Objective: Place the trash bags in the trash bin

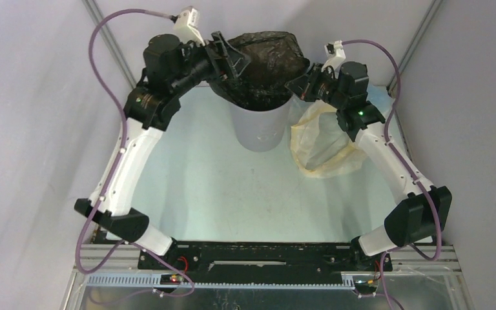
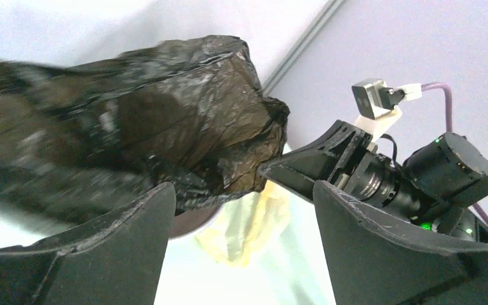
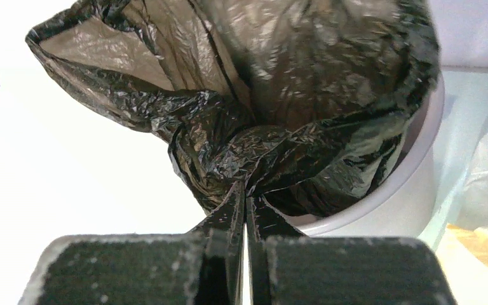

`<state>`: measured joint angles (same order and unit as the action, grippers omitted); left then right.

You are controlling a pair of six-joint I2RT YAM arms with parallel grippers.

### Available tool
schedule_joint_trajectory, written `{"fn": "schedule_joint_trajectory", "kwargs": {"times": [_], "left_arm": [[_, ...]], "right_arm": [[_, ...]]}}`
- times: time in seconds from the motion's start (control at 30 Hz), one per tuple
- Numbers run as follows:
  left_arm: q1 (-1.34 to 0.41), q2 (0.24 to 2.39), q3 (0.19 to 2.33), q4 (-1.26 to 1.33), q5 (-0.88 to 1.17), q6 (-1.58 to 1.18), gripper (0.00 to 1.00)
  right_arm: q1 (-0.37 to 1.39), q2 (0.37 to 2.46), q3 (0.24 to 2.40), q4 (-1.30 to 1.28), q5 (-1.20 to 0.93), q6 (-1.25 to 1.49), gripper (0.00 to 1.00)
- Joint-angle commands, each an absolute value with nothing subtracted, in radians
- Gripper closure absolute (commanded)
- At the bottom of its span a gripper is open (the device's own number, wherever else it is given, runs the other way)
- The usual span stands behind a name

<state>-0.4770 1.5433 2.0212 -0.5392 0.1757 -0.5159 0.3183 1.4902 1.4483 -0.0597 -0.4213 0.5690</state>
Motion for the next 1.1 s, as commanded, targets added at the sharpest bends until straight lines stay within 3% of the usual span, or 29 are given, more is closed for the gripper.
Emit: {"fn": "schedule_joint_trajectory", "kwargs": {"times": [0.0,0.13,0.27,0.47,1.07], "left_arm": [[-0.480,1.453,1.996,-0.674,-0.007,-0.374,0.12],[-0.452,1.423,1.957,-0.704,-0.165,-0.337,0.04],[-0.423,1.454,1.998,-0.728,-0.185,-0.341,0.00],[-0.420,1.530,2.078,-0.732,-0.060,-0.367,0.00],[-0.388,1.787,2.326,-0.800,-0.125,-0.399,0.10]], "right_arm": [[0.314,1.452,1.444,-0.078,-0.448,0.566,1.00],[0.313,1.444,1.440,-0.092,-0.465,0.555,1.00],[0.314,1.435,1.439,-0.105,-0.483,0.537,1.00],[0.315,1.421,1.439,-0.138,-0.498,0.514,1.00],[0.329,1.379,1.417,-0.216,-0.528,0.459,1.00]]}}
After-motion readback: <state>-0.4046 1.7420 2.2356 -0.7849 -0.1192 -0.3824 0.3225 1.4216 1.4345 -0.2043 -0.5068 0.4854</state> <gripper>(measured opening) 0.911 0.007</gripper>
